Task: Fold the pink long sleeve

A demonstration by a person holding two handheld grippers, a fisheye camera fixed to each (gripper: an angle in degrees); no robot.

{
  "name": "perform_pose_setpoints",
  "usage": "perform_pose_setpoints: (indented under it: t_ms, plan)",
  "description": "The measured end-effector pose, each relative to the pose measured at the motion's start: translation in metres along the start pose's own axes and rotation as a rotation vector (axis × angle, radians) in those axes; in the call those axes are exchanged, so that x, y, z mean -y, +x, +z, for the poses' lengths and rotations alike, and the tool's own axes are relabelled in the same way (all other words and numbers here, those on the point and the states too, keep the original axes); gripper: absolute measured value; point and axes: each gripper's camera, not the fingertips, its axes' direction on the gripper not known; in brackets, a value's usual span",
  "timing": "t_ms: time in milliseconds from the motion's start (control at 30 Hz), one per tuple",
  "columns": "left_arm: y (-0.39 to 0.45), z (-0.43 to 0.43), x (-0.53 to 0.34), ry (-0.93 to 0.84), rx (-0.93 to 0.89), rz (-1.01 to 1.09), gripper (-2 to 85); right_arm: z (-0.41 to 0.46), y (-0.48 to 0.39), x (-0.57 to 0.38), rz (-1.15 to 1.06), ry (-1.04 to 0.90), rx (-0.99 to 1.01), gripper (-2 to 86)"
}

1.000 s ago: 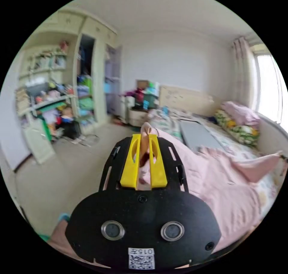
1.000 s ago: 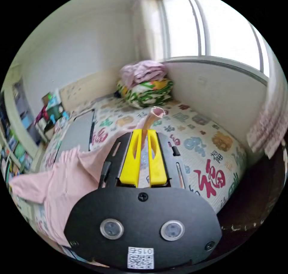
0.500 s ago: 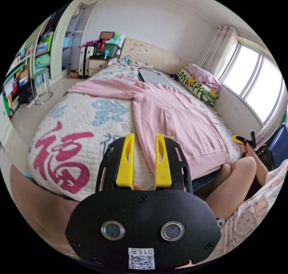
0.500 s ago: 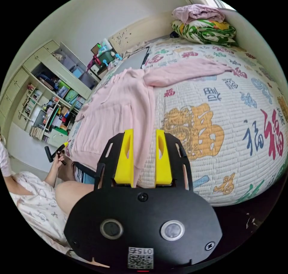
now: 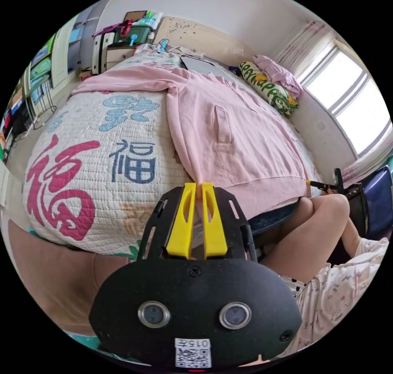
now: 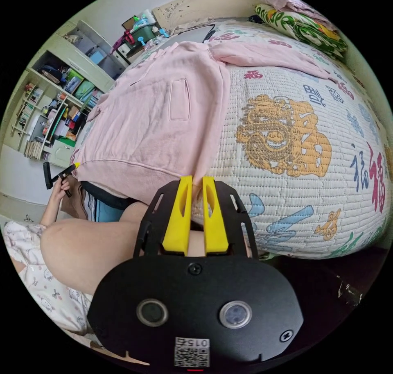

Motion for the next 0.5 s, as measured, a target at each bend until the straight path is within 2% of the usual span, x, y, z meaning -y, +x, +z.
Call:
perform_pose_setpoints:
  t_ms: [167,300,500]
  plan:
    - [-0.002,-0.015,-0.005,0.006,0.042,0.002,1.5,-0.014,-0.01,-0.001,-0.032,0.002,-0.049,4.3]
    - [-0.001,0.047,-0.012,-0.094,0.147,0.03,1.2,0.026,-0.02,0.008,-0.063,-0.061,-0.142,4.2]
    - [-0.013,0.068,-0.019,-0.071,0.167,0.021,1.0,0.049,-0.04,0.018,-0.093,-0.043,-0.243,4.3]
